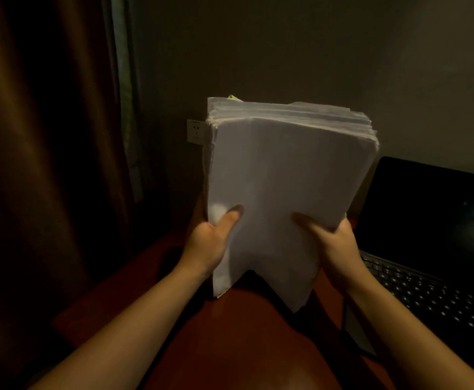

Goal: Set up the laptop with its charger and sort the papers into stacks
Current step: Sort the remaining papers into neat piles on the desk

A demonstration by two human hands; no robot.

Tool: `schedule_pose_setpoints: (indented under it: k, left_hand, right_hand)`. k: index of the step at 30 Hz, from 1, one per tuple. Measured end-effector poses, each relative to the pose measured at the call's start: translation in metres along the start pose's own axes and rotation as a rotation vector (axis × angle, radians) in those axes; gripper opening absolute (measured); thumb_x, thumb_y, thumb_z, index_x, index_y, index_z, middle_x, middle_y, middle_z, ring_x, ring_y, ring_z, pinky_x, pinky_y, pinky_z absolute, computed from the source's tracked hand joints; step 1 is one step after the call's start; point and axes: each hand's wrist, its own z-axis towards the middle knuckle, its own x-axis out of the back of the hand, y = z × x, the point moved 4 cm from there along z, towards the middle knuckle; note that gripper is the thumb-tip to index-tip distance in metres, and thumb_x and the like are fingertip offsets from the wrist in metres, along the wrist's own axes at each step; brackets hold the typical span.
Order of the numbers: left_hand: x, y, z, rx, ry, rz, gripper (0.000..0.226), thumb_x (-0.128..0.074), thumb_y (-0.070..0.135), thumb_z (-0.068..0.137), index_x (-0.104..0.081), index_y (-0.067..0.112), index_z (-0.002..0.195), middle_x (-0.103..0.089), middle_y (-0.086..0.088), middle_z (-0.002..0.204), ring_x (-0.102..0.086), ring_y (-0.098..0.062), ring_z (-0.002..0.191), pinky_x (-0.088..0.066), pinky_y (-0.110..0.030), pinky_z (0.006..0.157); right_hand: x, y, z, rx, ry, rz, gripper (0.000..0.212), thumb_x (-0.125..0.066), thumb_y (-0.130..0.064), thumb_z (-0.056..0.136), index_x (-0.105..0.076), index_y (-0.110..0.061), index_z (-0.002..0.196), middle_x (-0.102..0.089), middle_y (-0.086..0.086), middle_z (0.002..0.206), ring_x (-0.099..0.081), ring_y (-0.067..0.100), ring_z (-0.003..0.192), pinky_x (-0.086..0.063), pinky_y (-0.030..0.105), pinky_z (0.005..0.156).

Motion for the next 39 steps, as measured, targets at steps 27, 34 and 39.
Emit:
schedule_pose_setpoints:
  k: [27,34,39]
  left_hand:
    - [0.078,0.048,0.031,-0.217,0.391,0.135,0.131,-0.095,0.047,0.059,-0.012,0.033,0.160,-0.036,-0.004,0.160,-0.041,-0.021,0.142,-0.041,-0.042,0.112]
    - [0.086,0.011,0.032,-0.076,-0.043,-0.015,0.050,-0.078,0.007,0.083,-0.060,0.013,0.130,-0.074,0.002,0.105,-0.072,-0.018,0.101,-0.058,-0.025,0.075]
    - [0.094,-0.003,0.046,-0.029,-0.003,-0.040,0.063,-0.090,0.016,0.063,-0.067,0.013,0.121,-0.075,-0.004,0.109,-0.072,-0.021,0.100,-0.060,-0.040,0.085]
  right_hand:
    - [-0.071,-0.151,0.069,0.209,-0.444,-1.068,0.042,-0.091,-0.030,0.064,-0.063,-0.027,0.095,-0.067,-0.005,0.095,-0.064,0.017,0.092,-0.053,0.033,0.072]
    - [-0.121,-0.091,0.061,0.128,-0.806,-1.311,0.054,-0.088,-0.023,0.071,-0.057,-0.034,0.114,-0.058,-0.007,0.110,-0.058,0.019,0.103,-0.047,0.033,0.080]
    - [-0.107,-0.085,0.072,0.093,-0.784,-1.398,0.068,-0.083,-0.040,0.076,-0.049,-0.029,0.134,-0.059,0.001,0.127,-0.057,0.023,0.113,-0.048,0.035,0.093]
